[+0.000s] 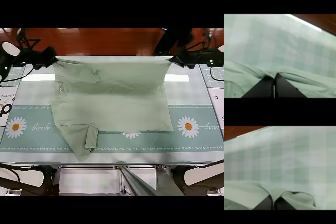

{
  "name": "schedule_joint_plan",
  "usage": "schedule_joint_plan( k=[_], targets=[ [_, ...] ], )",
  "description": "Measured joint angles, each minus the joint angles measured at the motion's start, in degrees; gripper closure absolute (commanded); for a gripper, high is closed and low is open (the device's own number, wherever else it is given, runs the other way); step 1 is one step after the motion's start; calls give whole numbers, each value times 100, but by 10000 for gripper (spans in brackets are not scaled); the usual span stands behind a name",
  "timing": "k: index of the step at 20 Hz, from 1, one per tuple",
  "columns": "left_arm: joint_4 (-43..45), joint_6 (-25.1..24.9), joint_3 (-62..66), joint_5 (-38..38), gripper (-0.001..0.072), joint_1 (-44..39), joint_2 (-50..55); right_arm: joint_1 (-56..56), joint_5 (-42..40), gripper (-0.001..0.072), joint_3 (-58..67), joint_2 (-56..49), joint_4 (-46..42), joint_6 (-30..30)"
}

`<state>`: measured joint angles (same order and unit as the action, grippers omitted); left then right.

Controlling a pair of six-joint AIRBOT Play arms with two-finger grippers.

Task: Fold the shirts.

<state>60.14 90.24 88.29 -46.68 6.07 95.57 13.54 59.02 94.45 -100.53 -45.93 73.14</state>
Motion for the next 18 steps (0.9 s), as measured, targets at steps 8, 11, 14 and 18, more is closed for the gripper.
schedule_joint_plan(
  k=[8, 11, 14, 18],
  targets=[
    [-13, -575, -90, -1805, 693, 295, 72, 293, 1209, 677, 166, -184, -457, 37],
    [7, -772, -538, -2146, 694, 352, 26, 297, 1539, 677, -109, -184, -837, 59],
    [17, -896, -986, -2253, 665, 380, 11, 260, 1567, 539, -503, -184, -1005, 66],
    [50, -973, -1213, -2527, 198, 420, -2, 251, 1445, 298, -765, -144, -1187, 376]
  ],
)
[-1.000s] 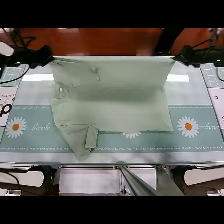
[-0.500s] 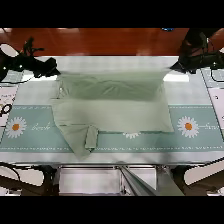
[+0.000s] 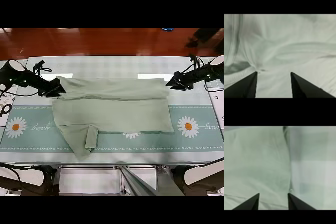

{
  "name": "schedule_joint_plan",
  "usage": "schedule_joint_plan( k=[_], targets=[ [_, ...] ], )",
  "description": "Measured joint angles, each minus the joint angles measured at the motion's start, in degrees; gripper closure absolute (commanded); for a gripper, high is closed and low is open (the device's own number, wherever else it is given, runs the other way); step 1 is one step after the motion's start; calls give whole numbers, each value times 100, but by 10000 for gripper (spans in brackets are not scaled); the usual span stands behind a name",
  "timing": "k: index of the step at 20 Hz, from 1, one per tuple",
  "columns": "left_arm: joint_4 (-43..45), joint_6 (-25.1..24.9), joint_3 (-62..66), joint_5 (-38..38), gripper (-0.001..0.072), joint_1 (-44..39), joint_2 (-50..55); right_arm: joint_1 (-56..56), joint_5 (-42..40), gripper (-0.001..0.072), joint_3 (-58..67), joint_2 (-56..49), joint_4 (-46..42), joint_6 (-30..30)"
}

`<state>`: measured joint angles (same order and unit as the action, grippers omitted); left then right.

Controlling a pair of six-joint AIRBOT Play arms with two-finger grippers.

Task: Fold the shirts.

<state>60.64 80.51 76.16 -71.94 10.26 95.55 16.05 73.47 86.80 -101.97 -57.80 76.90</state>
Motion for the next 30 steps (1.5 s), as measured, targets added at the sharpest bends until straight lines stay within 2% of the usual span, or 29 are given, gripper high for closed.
schedule_joint_plan(
  k=[3, 7, 10, 14, 16, 19, 22, 30],
  targets=[
    [164, -15, 9, -459, 198, 223, -203, 190, 214, 298, 35, 262, -256, 203],
    [278, -39, -597, -614, 198, 901, -1075, 765, 492, 298, -452, 1069, -815, 354],
    [96, -221, -1976, -516, 198, 1668, -2006, 1209, 103, 298, -1825, 1982, -796, 374],
    [-525, -691, -3976, -177, 198, 2708, -3152, 1499, -525, 297, -3893, 3519, -197, -107],
    [-975, -857, -4651, -120, 198, 2975, -3534, 1552, -719, 297, -4601, 4205, -35, -264],
    [-1276, -1069, -5198, -37, 198, 3045, -3803, 1587, -767, 297, -5156, 4896, 131, -385],
    [-1329, -1051, -5445, -20, 198, 2949, -3829, 1602, -748, 298, -5368, 5187, 313, -428],
    [-1596, -1019, -5624, 372, 201, 1773, -3370, 1606, -730, 298, -5482, 5346, 538, -452]
  ],
)
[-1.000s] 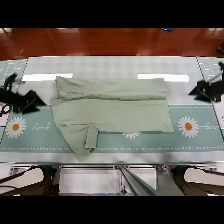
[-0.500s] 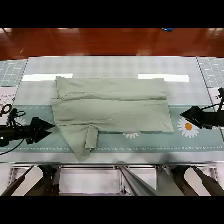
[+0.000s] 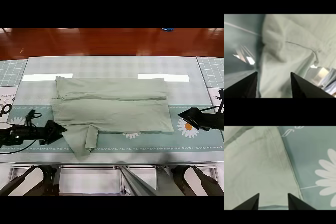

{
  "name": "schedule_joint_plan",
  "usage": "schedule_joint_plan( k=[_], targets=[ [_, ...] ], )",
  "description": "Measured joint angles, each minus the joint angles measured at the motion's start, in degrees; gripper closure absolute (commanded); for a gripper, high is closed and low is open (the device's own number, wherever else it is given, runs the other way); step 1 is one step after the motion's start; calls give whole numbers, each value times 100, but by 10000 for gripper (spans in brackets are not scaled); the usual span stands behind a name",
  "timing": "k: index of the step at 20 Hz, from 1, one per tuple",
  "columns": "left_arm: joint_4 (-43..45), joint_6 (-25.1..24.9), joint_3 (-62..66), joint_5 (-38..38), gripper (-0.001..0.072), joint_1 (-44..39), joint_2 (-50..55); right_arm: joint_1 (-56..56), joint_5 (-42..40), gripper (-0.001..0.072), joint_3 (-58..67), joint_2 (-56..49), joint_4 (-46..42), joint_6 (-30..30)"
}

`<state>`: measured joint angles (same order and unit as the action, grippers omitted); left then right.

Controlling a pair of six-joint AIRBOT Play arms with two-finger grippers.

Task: Fold the shirts.

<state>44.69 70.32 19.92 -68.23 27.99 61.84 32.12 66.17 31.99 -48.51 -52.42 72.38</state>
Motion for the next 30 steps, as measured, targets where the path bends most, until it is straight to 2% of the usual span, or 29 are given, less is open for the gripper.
schedule_joint_plan(
  k=[1, 2, 3, 7, 10, 16, 21, 22, 23, 24, 25, 30],
  targets=[
    [-74, 11, 0, 61, 216, -162, 81, 2, -2, 298, -2, 0, 42, 0],
    [-125, 13, 0, 127, 475, -304, 164, 2, -9, 298, -2, 2, 68, -2],
    [-92, 9, -7, 249, 678, -426, 258, 7, -20, 298, -2, 7, 59, 11],
    [-101, -57, 15, 365, 693, -647, 420, 264, -140, 298, -9, -31, -514, 632],
    [-92, -149, 66, 354, 693, -699, 457, 461, 59, 298, -26, -258, -828, 874],
    [-87, -249, 94, 339, 693, -728, 470, 566, 579, 298, -31, -1115, -671, 673],
    [-92, -271, 94, 337, 693, -728, 470, 186, 540, 298, -31, -1989, -424, 476],
    [-96, -273, 94, 334, 693, -728, 470, 52, 461, 318, -26, -2120, -223, 417],
    [-101, -275, 94, 334, 693, -728, 470, -105, 350, 423, -13, -2251, 31, 343],
    [-105, -278, 96, 334, 693, -728, 470, -254, 212, 605, 9, -2358, 197, 275],
    [-107, -278, 109, 332, 693, -728, 472, -404, 9, 676, 55, -2455, 372, 225],
    [-87, -315, 525, 103, 693, -581, 472, -769, 203, 677, 588, -2557, 612, -142]
  ],
)
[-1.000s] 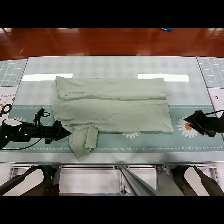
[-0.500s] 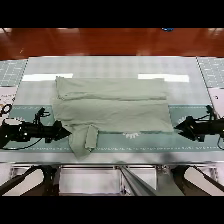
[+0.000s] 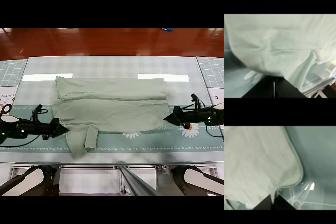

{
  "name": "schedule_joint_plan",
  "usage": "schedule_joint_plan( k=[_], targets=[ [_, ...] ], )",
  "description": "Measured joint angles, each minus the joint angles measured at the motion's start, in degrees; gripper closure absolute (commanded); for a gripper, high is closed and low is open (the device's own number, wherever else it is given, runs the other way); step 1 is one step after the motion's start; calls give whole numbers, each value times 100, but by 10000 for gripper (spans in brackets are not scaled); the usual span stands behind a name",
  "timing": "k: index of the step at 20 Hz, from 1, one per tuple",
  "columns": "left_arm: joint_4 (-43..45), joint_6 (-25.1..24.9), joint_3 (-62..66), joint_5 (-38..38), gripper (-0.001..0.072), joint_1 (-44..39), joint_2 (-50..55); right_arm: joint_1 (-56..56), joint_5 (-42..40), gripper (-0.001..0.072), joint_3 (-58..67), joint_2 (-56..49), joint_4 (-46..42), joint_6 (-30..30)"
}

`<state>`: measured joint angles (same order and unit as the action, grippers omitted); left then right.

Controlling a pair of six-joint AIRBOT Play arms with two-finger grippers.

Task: Fold the shirts.

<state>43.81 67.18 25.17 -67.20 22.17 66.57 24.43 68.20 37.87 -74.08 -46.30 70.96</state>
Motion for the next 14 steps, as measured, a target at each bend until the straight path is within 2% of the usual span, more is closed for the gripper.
schedule_joint_plan(
  k=[3, 6, 10, 14],
  targets=[
    [-28, -20, 597, -240, 694, 92, -11, -48, 188, 677, 450, 184, -203, -31],
    [-74, 83, 1303, -107, 694, -48, 72, -181, 151, 677, 955, 125, -238, -24],
    [-96, 328, 2485, 293, 694, -466, 621, -522, -190, 677, 1735, -415, -192, 20],
    [-103, 599, 3770, 498, 694, -807, 1611, -804, -551, 677, 2647, -1255, -68, 149]
  ],
)
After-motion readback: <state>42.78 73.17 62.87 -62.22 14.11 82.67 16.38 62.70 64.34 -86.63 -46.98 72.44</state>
